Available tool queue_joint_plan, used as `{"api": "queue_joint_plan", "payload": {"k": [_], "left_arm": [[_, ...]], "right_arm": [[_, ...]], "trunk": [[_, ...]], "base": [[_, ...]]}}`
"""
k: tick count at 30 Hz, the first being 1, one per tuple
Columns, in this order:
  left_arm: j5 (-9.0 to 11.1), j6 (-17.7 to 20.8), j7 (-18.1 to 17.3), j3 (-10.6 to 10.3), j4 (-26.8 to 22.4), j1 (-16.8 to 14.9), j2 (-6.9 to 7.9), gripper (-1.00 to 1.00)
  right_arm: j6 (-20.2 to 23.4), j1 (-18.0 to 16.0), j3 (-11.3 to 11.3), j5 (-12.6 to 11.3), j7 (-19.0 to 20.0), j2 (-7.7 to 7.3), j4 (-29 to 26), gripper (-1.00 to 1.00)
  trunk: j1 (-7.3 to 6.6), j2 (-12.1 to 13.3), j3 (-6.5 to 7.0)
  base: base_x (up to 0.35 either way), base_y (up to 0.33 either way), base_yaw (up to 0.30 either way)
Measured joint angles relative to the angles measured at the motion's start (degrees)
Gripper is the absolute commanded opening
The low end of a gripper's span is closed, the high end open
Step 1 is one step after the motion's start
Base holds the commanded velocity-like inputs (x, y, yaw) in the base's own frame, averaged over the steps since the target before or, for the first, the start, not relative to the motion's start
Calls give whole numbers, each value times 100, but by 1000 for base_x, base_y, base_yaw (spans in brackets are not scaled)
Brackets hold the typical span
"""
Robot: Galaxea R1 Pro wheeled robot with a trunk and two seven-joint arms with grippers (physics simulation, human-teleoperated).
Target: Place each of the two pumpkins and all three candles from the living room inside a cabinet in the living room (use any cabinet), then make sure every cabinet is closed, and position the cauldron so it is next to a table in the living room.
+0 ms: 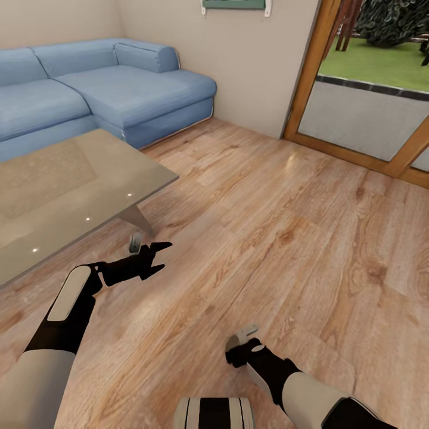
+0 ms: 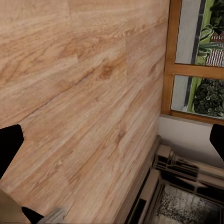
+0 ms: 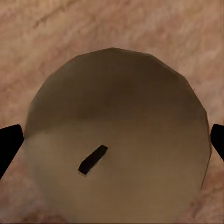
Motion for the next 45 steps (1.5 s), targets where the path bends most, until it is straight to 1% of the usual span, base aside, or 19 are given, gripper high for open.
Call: {"api": "queue_joint_plan", "payload": {"k": [4,8,9,22,28,31,45], "left_arm": [[-1,2,0,0,0,0,0,100],[6,1,0,0,-7,0,0,100],[8,2,0,-1,-8,0,0,100],[11,2,0,6,0,0,0,100],[10,3,0,8,0,0,0,100],[10,1,0,8,0,0,0,100],[10,0,0,8,0,0,0,100]], "right_arm": [[-3,1,12,-1,30,1,-172,100],[-3,1,12,1,31,1,-174,100],[-3,1,11,2,30,1,-175,-100],[-3,-2,12,5,55,-8,-175,-100],[57,0,1,1,183,-71,-225,-100],[126,-1,-4,-13,-70,-89,-430,-100],[188,0,-28,-19,-20,-140,-491,-100]], "trunk": [[10,-5,-89],[10,-6,-89],[10,-6,-89],[10,-6,-89],[10,-5,-89],[10,-5,-89],[11,-5,-89]], "base": [[0,0,0],[0,0,0],[0,0,0],[0,0,0],[0,0,0],[0,0,0],[0,0,0]]}}
